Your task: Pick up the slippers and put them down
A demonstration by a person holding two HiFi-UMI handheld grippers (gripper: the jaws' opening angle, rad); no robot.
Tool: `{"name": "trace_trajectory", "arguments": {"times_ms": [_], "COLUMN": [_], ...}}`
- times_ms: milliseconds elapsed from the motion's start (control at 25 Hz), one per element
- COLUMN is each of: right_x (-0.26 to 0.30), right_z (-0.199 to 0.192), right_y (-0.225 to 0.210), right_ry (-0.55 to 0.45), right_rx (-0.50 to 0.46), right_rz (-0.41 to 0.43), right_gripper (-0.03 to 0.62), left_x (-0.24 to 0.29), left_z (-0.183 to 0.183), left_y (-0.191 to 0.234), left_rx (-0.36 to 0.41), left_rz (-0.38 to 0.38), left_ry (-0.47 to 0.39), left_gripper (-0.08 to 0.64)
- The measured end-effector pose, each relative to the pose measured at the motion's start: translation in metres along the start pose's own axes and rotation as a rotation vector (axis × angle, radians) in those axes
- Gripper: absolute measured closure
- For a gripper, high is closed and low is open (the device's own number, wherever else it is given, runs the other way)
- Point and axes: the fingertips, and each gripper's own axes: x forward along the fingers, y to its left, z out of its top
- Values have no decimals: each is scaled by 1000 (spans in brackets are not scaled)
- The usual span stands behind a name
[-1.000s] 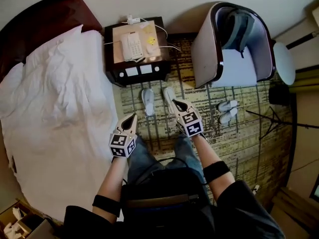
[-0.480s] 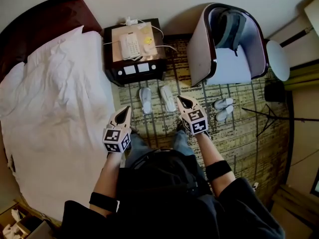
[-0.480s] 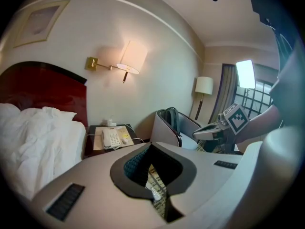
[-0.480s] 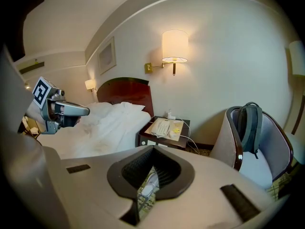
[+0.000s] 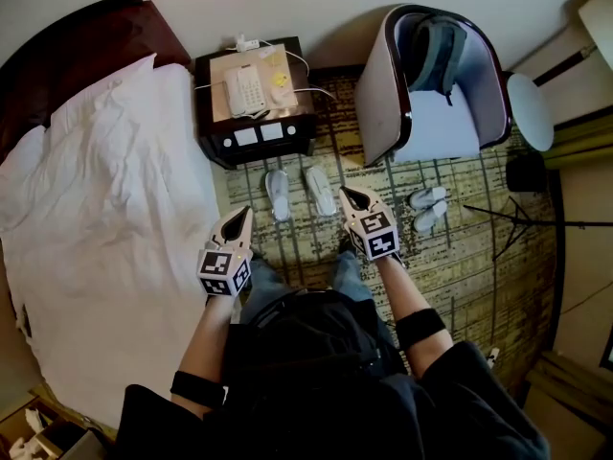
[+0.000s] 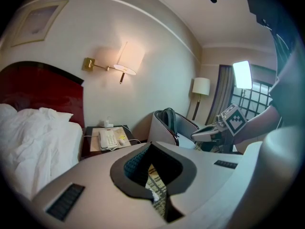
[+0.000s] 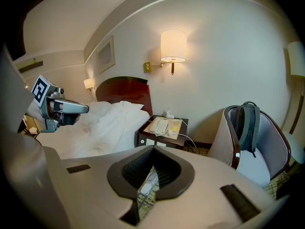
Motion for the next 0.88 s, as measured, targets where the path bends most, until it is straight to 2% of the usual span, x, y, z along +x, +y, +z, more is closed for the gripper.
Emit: {"name": "trace_trajectory", "arguments": {"times_ms": [400,560,640,840,880], "right_x": [6,12,14,28,32], "right_z": [-4,-18,-25,-51,-57], "right_y": [5,-1,-5,-13,-15], "right_ry": [12,26,35,74,83], "right_rx": [16,26,37,85,95], "right_rz": [6,-13,-34,-67,-72], "right_gripper": [591,589,560,551,523], "left_x": [12,21,27,47,52], "left_z": [4,1,-1,-7,-9], "left_y": [-3,-3,-5,-11,-12], "left_rx": [44,52,65,119,130], "left_rz": [-38,-57,-73,-132,-144], "left_ry": [23,48,65,105,112], "left_gripper": [558,558,558,558,558]}}
